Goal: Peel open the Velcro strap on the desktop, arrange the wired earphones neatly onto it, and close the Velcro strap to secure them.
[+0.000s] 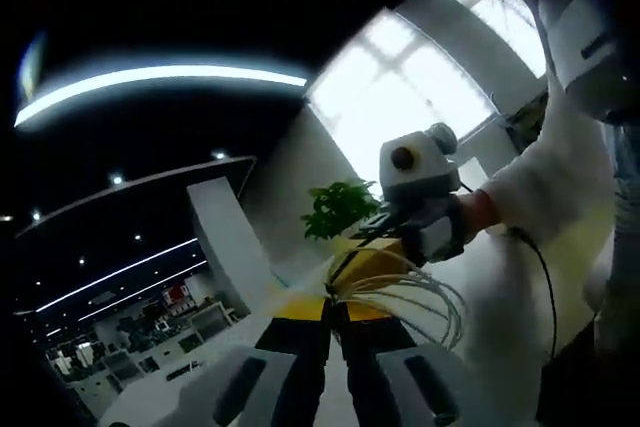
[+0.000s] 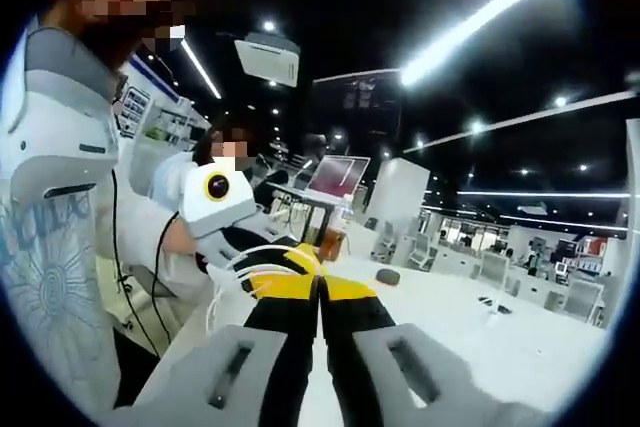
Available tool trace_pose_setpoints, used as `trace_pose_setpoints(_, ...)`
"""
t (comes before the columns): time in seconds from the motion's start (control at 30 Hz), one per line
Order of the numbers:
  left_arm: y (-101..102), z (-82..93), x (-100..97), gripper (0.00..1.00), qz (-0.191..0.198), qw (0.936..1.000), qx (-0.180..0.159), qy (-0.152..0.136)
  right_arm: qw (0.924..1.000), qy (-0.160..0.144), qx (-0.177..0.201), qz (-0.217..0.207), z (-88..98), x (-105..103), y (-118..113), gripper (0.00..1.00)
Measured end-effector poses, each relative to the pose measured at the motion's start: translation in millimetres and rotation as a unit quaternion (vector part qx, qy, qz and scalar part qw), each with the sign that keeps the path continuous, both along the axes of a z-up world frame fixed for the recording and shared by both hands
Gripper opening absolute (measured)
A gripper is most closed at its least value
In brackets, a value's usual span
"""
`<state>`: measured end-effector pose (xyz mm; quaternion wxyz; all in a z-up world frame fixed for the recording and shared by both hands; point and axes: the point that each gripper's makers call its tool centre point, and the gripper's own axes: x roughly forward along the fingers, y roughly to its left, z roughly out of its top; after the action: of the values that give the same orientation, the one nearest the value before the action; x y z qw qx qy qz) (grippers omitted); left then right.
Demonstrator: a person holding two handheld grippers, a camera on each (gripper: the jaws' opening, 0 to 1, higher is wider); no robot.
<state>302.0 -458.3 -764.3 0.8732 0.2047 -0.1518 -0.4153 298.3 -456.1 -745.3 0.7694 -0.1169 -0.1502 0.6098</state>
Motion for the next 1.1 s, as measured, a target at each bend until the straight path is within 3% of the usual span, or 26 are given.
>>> trace_pose_setpoints(0.33,1.2,-1.5,0.0,0.07,0.001,0.9999,0.010,-0.002,1.0000,0.007,-0.003,0.002,-4.1,-1.6,-1.9,0.07)
trace_pose_setpoints(0.63,15.0,9.6,6.2,0.07,0.025,0.9996,0.002,-0.012,0.9997,0.010,-0.012,-0.020,-10.4,4.4,-12.3,0.09)
trace_pose_setpoints(0.93,33.6,33.9,10.7,0.07,0.044,0.9986,-0.013,-0.027,0.9960,-0.009,-0.072,-0.052,-38.9,13.5,-22.4,0.10)
trace_pose_setpoints(1.1,41.0,42.5,12.4,0.07,0.053,0.9978,-0.022,-0.034,0.9894,-0.029,-0.117,-0.081,-58.3,24.5,-27.5,0.13)
